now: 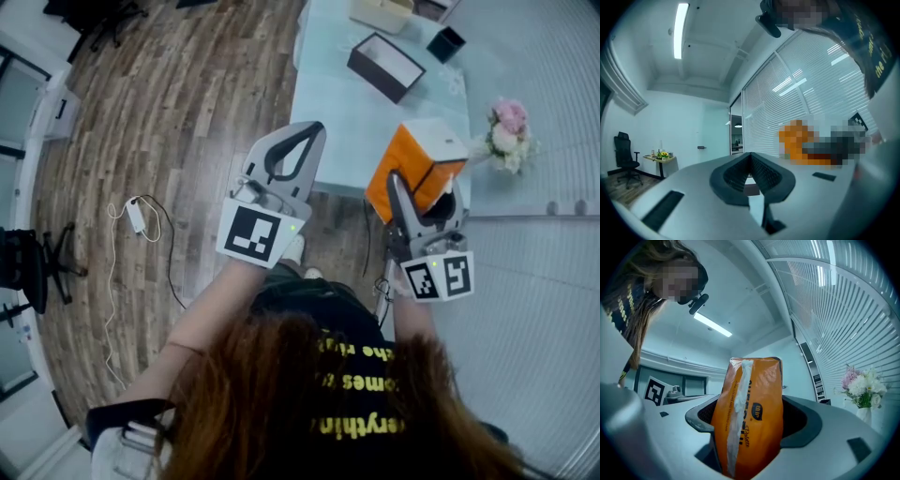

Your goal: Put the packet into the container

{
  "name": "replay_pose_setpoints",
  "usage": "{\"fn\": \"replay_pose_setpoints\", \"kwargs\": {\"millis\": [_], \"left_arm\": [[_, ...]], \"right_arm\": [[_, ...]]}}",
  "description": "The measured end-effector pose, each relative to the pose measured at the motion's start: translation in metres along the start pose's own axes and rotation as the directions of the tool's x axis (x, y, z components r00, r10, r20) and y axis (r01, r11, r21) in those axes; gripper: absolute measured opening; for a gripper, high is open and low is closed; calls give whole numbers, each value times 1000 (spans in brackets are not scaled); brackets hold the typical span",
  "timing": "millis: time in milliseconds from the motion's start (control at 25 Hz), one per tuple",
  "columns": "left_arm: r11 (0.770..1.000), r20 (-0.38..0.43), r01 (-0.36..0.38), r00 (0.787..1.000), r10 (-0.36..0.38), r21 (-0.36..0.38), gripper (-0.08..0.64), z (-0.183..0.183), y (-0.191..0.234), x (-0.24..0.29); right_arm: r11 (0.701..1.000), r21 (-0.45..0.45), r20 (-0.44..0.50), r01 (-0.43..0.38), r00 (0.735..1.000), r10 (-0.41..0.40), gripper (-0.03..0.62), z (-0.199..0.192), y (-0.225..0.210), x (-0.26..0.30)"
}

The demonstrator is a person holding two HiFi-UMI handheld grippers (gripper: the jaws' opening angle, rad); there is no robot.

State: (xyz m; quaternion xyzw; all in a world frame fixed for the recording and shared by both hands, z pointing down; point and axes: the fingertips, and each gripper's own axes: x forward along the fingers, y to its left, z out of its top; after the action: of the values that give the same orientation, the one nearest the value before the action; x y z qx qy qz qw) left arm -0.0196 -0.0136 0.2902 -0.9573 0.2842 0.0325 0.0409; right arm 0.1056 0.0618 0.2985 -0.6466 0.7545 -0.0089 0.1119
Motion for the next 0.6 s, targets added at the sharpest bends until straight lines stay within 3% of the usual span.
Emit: {"fn": "replay_pose_setpoints", "kwargs": {"millis": [600], "left_arm": [[999,7,29,1000,-29,-12,-2,-3,38,14]], "right_arm": [[999,-11,10,47,999,-46,373,-2,4,35]]}}
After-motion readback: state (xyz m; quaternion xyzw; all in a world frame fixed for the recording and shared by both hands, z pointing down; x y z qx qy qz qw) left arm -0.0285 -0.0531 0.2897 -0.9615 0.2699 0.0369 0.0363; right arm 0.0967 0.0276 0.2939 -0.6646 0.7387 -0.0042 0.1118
